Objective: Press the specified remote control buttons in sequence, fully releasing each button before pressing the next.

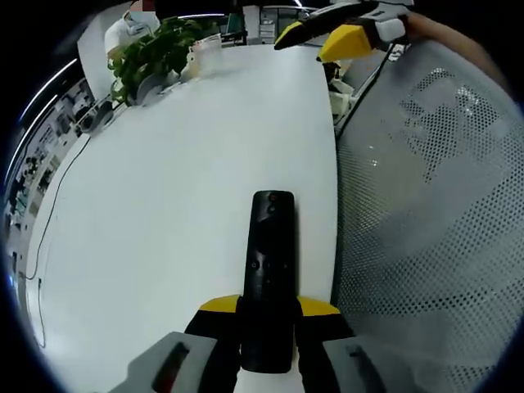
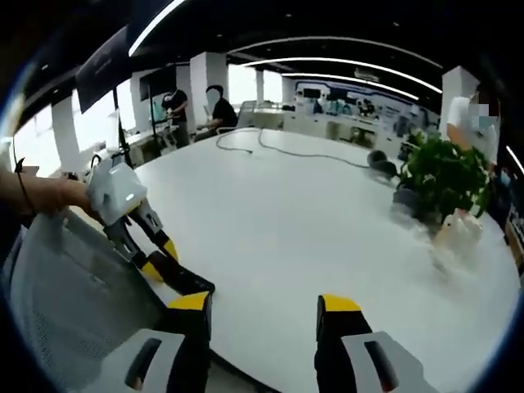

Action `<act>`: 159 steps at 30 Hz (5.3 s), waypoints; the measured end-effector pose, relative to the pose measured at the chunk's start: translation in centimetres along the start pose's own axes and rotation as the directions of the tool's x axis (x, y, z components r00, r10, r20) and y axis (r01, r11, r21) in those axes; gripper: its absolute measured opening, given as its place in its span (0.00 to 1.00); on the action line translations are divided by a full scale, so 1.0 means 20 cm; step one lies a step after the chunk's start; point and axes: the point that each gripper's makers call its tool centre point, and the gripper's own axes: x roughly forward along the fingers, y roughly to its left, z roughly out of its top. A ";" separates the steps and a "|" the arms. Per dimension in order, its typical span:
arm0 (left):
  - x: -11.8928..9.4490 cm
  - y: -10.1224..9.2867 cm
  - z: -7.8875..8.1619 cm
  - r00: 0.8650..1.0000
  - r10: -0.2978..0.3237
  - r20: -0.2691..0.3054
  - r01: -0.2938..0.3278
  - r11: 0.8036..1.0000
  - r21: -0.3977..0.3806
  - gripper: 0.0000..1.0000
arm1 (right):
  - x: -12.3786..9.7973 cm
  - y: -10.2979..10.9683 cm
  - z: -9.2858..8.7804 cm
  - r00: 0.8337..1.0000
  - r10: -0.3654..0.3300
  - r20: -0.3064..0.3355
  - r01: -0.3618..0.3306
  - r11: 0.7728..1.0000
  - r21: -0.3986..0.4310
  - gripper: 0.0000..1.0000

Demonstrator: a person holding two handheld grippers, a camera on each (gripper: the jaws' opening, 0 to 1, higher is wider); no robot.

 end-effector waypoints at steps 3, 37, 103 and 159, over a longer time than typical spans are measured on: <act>0.00 0.00 0.00 1.000 0.000 -0.001 0.000 1.000 0.000 0.25 | 0.01 0.02 -0.01 0.999 0.004 -0.045 -0.006 0.998 -0.059 0.41; 0.00 0.00 0.00 0.999 -0.029 0.040 0.028 0.999 0.020 0.25 | 0.41 0.32 0.20 0.969 0.241 0.056 -0.246 0.961 0.126 0.00; -0.01 -0.03 0.00 0.992 -0.080 0.094 0.068 0.990 0.127 0.25 | 0.51 0.45 -0.25 0.888 0.199 -0.415 -0.355 0.871 -0.340 0.00; 0.00 -0.03 0.00 0.992 -0.083 0.092 0.071 0.990 0.118 0.25 | 0.54 0.45 -0.25 0.865 0.122 -0.487 -0.343 0.852 -0.396 0.00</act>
